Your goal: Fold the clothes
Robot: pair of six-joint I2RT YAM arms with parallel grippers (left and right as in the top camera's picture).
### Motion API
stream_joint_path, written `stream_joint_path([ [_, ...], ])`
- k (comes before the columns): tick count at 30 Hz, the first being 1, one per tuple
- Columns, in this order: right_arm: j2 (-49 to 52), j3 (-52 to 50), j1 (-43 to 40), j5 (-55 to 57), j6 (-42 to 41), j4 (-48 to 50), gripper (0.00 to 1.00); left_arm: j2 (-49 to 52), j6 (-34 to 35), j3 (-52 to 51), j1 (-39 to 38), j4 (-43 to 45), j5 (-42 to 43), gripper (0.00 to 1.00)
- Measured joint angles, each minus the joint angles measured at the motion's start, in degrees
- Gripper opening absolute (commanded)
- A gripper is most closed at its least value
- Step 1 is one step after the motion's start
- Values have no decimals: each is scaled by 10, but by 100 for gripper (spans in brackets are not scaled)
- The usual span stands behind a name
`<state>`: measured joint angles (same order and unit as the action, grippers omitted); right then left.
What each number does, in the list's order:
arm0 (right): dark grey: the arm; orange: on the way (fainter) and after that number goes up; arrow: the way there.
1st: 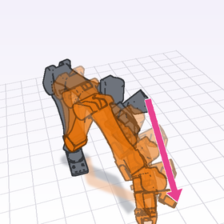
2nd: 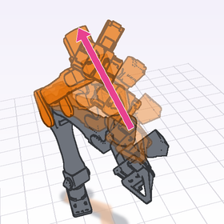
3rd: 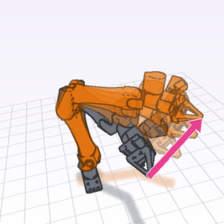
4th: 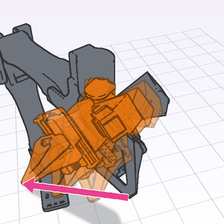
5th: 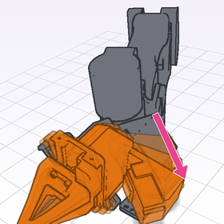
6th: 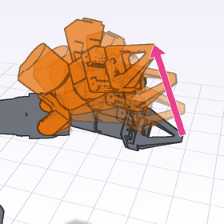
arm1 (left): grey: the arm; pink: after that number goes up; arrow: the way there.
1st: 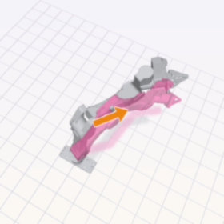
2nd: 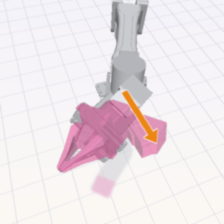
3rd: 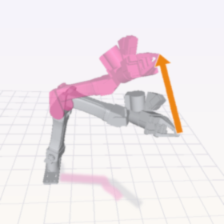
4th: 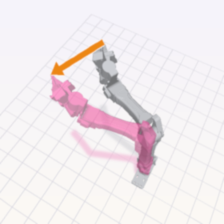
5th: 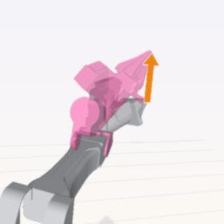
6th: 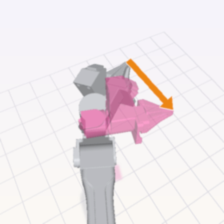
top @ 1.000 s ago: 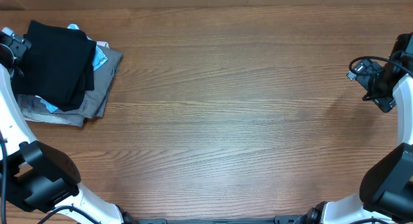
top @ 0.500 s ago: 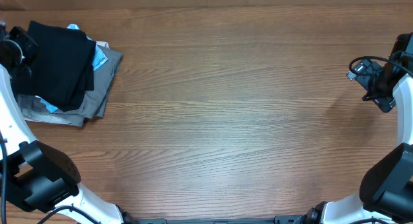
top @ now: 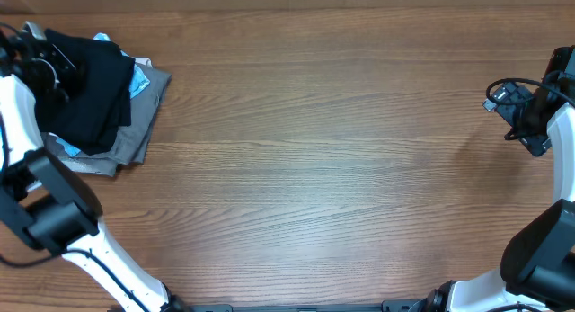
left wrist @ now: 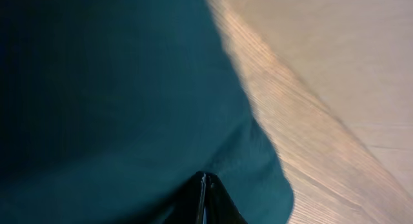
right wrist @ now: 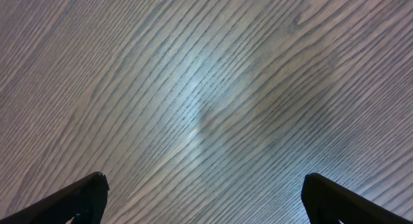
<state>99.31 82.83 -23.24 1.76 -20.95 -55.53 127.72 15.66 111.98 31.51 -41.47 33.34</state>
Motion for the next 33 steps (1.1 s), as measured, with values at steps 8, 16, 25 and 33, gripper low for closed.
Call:
stream_joint_path([
  [8,0,0,0,0,0,0,100,55,-8,0,3,68,106,6],
  [16,0,0,0,0,0,0,100,23,-1,15,5,69,170,8],
  [25,0,0,0,0,0,0,100,-203,18,33,-45,-113,44,6],
  [33,0,0,0,0,0,0,100,-282,20,47,-194,-269,-146,23],
])
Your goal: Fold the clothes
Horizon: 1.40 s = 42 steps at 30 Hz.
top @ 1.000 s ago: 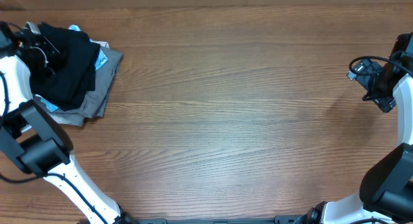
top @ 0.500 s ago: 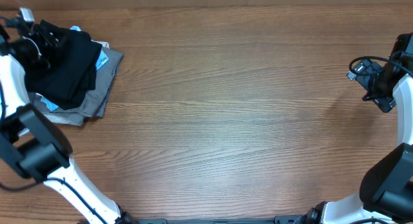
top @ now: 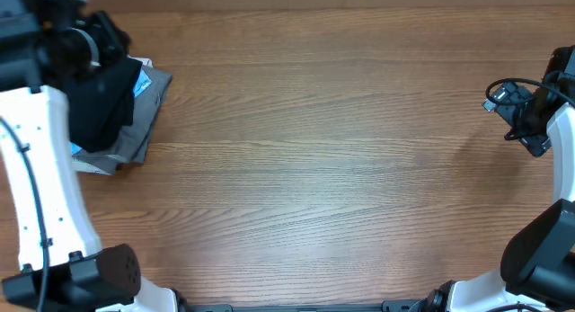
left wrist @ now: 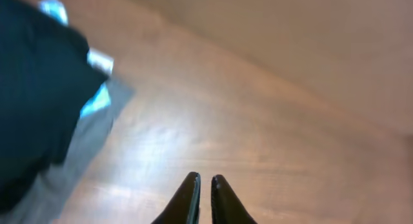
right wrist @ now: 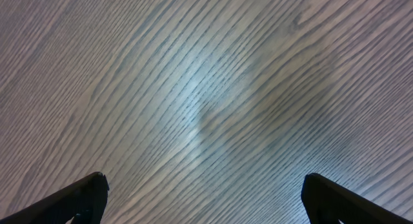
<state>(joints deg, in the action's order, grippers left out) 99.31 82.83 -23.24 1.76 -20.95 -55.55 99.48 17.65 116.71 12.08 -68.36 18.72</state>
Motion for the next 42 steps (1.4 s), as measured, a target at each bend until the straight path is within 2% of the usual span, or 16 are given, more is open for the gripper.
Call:
stream_joint_path([
  [1,0,0,0,0,0,0,100,5,0,-1,-13,-9,-21,30],
  [2,0,0,0,0,0,0,100,14,4,-1,-31,-18,-48,47],
  [3,0,0,0,0,0,0,100,19,1,-1,-38,-20,-60,57],
  [5,0,0,0,0,0,0,100,30,1,-2,-57,-24,-87,100],
  [15,0,0,0,0,0,0,100,58,3,-4,-83,-24,-134,100],
  [42,-2,0,1,0,0,0,100,58,3,-4,-83,-24,-139,100],
])
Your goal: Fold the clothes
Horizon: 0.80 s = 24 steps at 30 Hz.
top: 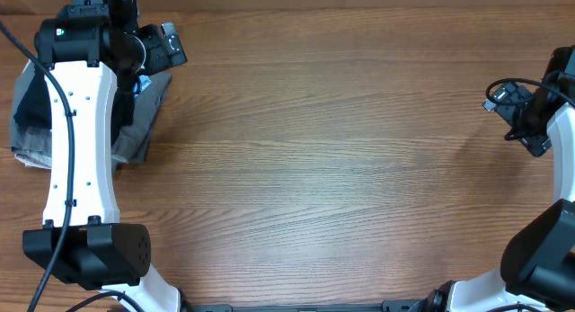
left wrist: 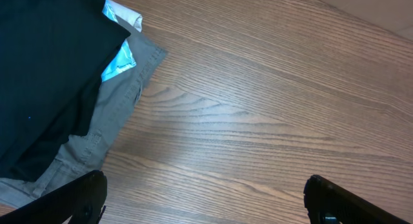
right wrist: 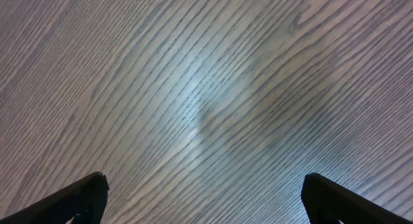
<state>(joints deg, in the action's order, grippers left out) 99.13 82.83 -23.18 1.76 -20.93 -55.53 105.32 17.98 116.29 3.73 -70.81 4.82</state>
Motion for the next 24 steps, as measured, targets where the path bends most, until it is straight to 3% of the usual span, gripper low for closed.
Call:
stream_joint_path([
  [6,-64,-1,18,2,0,-1,100,0,0,0,0,0,-1,100],
  [11,-194,-1,63,2,0,0,100,0,0,0,0,0,-2,100],
  [24,-522,-1,270,0,0,0,100,0,0,0,0,0,-4,100],
])
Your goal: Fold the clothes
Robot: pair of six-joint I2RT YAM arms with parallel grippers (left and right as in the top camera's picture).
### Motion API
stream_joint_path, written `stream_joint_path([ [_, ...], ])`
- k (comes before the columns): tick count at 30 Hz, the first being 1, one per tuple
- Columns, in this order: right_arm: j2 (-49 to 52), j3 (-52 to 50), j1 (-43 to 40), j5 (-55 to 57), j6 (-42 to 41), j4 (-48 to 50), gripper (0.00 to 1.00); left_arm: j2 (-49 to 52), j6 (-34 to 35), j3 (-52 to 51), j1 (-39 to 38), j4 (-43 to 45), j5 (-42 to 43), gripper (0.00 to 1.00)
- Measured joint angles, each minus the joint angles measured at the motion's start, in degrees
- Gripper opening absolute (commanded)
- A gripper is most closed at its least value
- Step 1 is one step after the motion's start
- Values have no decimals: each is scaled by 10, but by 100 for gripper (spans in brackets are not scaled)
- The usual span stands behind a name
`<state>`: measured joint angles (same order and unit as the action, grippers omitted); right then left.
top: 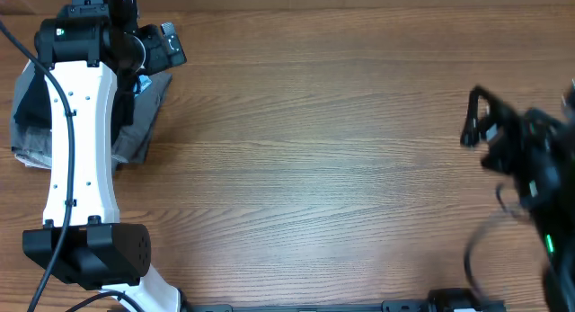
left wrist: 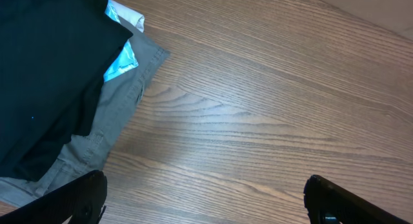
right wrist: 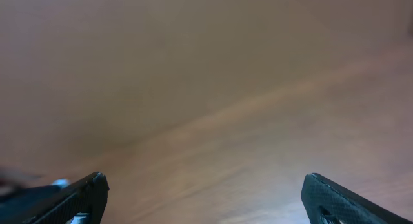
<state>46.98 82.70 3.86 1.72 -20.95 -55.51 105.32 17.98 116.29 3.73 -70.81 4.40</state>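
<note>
A pile of folded clothes lies at the table's far left: a black garment (left wrist: 45, 75) on top, light blue cloth (left wrist: 119, 62) and a bit of white (left wrist: 131, 16) under it, grey trousers (left wrist: 113, 127) at the bottom, also seen as the grey trousers (top: 144, 114) from overhead. My left gripper (top: 164, 44) hovers open beside the pile's right edge, its fingers (left wrist: 77, 198) wide apart with nothing between them. My right gripper (top: 485, 137) is blurred at the table's right side, open and empty, its fingers (right wrist: 335, 198) spread over bare wood.
The brown wooden table (top: 341, 168) stretches between the two arms. My left arm's white links (top: 81, 150) cross over the pile and hide its middle. The table's far edge (top: 359, 8) runs along the top.
My right arm has left its spot at the right edge and now shows blurred, further in and lower in the overhead view; its wrist view has tilted from straight down to across the table. The left arm is unchanged.
My left gripper was shut low over the black garment on the pile. Then it was raised and still shut, off the pile's right side. Then it stood open above the pile's right edge, where it stays. My right gripper stayed open and still until now.
</note>
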Motion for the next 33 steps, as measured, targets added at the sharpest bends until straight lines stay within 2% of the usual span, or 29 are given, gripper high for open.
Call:
stream_joint_path([
  [7,-155,1,26,2,0,-45,100,0,0,0,0,0,0,100],
  [12,-226,2,26,15,0,-104,100,0,0,0,0,0,0,100],
  [23,-330,-19,26,24,0,-161,100,0,0,0,0,0,0,100],
  [33,-377,-127,26,23,0,-138,100,0,0,0,0,0,0,100],
])
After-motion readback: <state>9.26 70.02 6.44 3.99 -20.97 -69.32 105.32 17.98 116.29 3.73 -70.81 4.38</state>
